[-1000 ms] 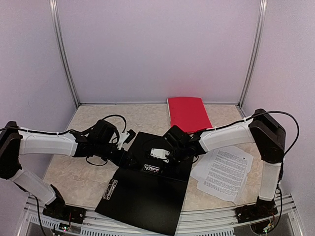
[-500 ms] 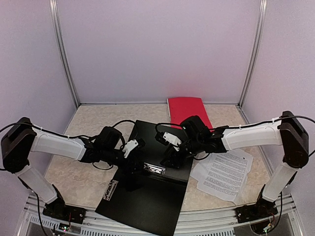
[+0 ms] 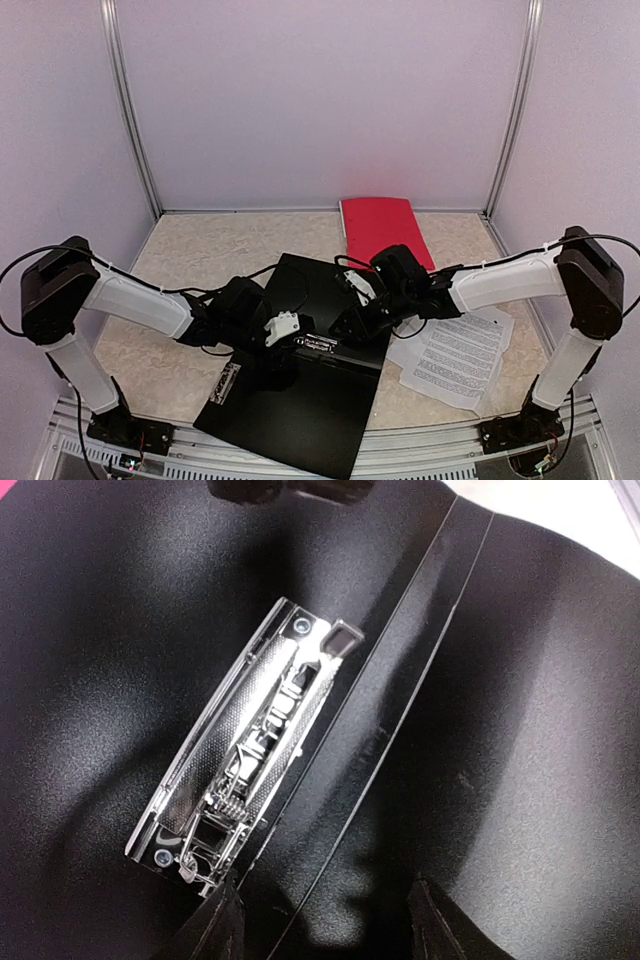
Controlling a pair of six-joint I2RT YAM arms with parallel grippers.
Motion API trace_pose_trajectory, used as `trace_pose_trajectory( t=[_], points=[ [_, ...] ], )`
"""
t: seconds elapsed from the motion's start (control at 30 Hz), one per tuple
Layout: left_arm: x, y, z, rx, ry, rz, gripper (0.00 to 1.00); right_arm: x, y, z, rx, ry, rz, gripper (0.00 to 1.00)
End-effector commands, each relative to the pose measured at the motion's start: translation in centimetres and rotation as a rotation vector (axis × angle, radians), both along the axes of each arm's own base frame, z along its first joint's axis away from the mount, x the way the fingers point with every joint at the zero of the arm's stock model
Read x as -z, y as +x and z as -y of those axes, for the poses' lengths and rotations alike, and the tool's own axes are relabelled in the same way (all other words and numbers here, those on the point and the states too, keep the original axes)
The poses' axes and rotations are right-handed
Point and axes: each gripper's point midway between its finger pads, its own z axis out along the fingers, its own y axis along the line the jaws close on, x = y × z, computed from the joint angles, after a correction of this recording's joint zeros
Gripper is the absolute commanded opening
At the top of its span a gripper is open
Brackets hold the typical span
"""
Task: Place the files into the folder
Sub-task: Open the spring clip on the folder at the center of the board.
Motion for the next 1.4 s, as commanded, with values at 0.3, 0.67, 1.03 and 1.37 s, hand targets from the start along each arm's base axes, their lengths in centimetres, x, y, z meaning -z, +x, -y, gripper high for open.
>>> trace_pose_trajectory(
  t=[0.3, 0.67, 1.03, 1.37],
  points=[
    [1.3, 2.2, 0.5, 0.055, 0.058, 0.171, 0.34, 3.6, -1.8, 0.7, 0.027, 0.025, -0.154, 0.26],
    [-1.7, 1.5, -0.1, 0.055, -0.014, 0.233, 0.29, 4.2, -1.1, 0.7, 0.041, -0.017, -0.154, 0.23],
    [-3.9, 4.5, 0.3, 0.116, -0.077, 0.32, 0.47, 5.3, -0.8, 1.0, -0.003, -0.047, -0.177, 0.2],
    [-3.6, 5.6, 0.5, 0.157, -0.114, 0.176, 0.77, 5.3, -0.4, 1.4, -0.005, -0.047, -0.172, 0.18]
  ],
)
